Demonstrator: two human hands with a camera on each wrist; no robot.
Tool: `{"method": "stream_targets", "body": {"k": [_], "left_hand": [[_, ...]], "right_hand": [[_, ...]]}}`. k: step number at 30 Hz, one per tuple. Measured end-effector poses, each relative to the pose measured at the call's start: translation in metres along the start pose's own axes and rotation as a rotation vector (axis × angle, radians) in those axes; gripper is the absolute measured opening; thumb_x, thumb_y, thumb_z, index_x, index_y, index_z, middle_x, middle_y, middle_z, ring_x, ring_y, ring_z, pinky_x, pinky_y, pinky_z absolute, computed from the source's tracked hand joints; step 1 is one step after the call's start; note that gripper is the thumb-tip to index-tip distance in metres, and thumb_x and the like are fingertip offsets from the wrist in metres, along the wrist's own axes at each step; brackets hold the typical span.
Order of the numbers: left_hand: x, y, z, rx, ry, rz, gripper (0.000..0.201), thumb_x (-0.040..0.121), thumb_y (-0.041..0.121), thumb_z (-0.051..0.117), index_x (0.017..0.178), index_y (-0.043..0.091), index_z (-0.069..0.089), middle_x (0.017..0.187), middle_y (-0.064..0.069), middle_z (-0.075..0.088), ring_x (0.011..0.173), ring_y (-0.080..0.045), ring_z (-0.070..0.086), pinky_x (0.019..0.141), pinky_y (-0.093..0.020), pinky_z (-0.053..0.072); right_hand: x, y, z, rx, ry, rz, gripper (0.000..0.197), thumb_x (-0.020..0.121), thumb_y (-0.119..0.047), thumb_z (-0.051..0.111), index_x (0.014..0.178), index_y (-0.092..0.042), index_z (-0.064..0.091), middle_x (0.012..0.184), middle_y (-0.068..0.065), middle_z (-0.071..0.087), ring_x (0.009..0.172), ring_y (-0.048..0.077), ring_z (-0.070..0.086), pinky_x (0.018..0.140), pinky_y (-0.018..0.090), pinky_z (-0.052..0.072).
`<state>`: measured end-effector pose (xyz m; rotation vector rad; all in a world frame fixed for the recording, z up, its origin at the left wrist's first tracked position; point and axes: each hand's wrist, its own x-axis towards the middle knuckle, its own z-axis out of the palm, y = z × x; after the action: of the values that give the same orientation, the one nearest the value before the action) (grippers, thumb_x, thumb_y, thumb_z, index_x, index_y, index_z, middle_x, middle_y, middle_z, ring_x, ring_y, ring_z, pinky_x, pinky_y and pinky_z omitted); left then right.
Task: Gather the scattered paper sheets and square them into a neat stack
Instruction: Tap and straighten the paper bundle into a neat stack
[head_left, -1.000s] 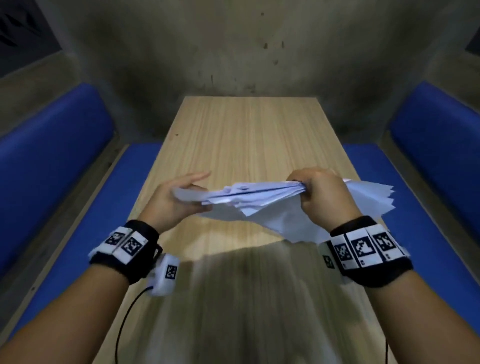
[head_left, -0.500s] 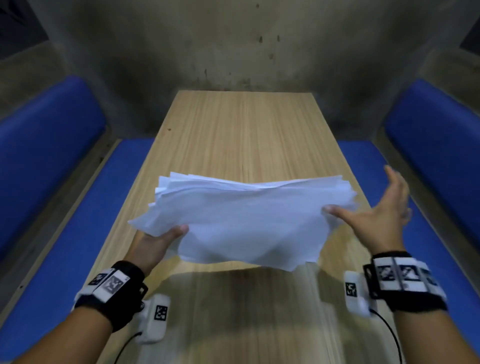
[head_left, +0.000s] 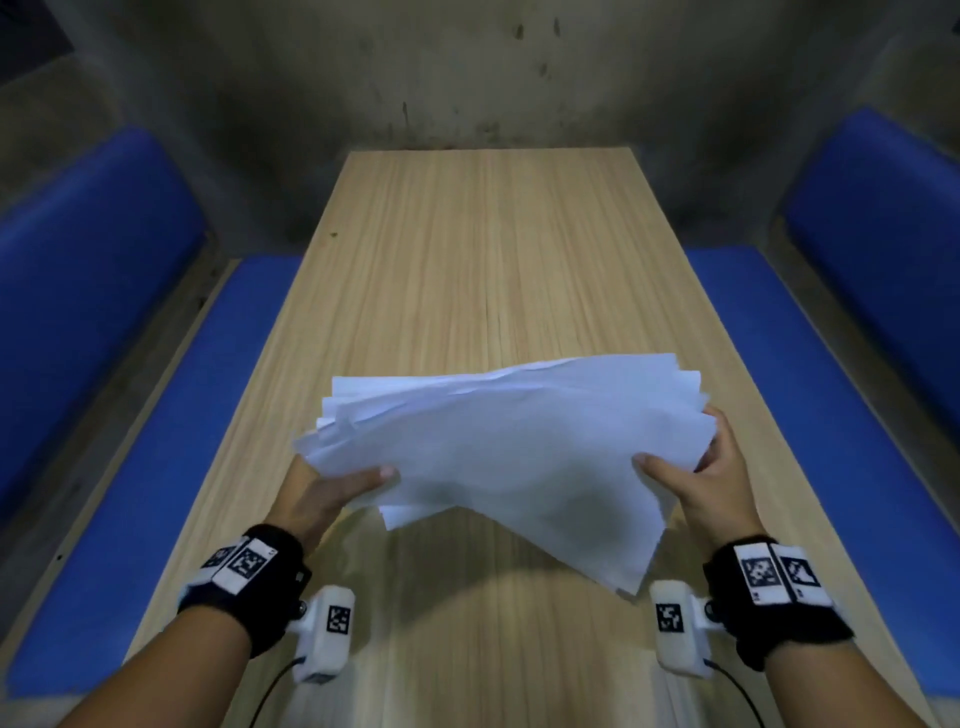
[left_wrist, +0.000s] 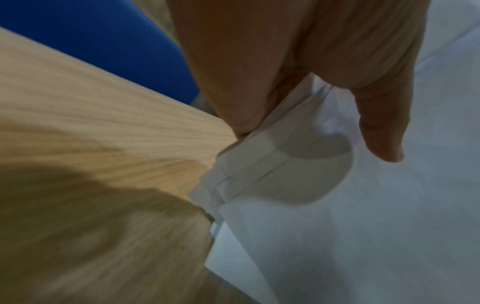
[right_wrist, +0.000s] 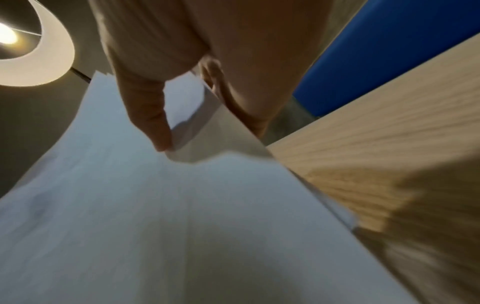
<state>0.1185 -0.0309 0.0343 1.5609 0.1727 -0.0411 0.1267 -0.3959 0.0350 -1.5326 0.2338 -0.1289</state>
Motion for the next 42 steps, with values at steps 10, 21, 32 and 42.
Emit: {"method": "stream_targets", "body": {"k": [10,21,32,42], "left_hand": [[0.002,0.001,0.008,0.001,0.12,0.101,0.035,0.071,0.015,0.08,0.101,0.025,0.067,0.096,0.013,0.076,0.09,-0.004,0.071,0.071,-0.018,0.055],[-0.003,0.028,0.003,0.679,0.08,0.586,0.103,0.078,0.019,0.073,0.137,0.065,0.002,0.126,0.027,0.04,0.108,-0.007,0.05,0.086,-0.012,0.045],[-0.003,0.047,-0.004,0.974,0.082,0.529,0.048,0.086,0.018,0.063,0.13,0.028,0.049,0.121,0.004,0.062,0.108,-0.018,0.061,0.087,-0.023,0.046],[0.022,0.101,0.064,0.809,-0.147,0.527,0.017,0.086,0.012,0.061,0.093,0.026,0.069,0.084,0.005,0.073,0.083,-0.014,0.066,0.075,-0.039,0.051]], "right_hand": [[-0.006,-0.009,0.015,-0.014,0.048,-0.117,0.039,0.082,0.009,0.065,0.114,-0.011,0.055,0.098,-0.004,0.067,0.079,-0.006,0.068,0.066,0.01,0.053],[-0.012,-0.04,0.012,-0.772,-0.11,-0.584,0.111,0.079,-0.001,0.07,0.138,-0.068,0.004,0.125,0.009,0.059,0.099,0.023,0.057,0.08,0.039,0.051],[-0.003,-0.042,0.006,-0.694,-0.187,-0.66,0.064,0.08,0.01,0.068,0.128,-0.029,0.052,0.113,-0.013,0.062,0.108,-0.014,0.054,0.092,0.007,0.041],[0.002,-0.141,0.085,-0.562,-0.251,-0.999,0.058,0.077,0.004,0.069,0.132,-0.01,0.055,0.092,-0.002,0.068,0.085,0.01,0.065,0.085,0.028,0.053]]}}
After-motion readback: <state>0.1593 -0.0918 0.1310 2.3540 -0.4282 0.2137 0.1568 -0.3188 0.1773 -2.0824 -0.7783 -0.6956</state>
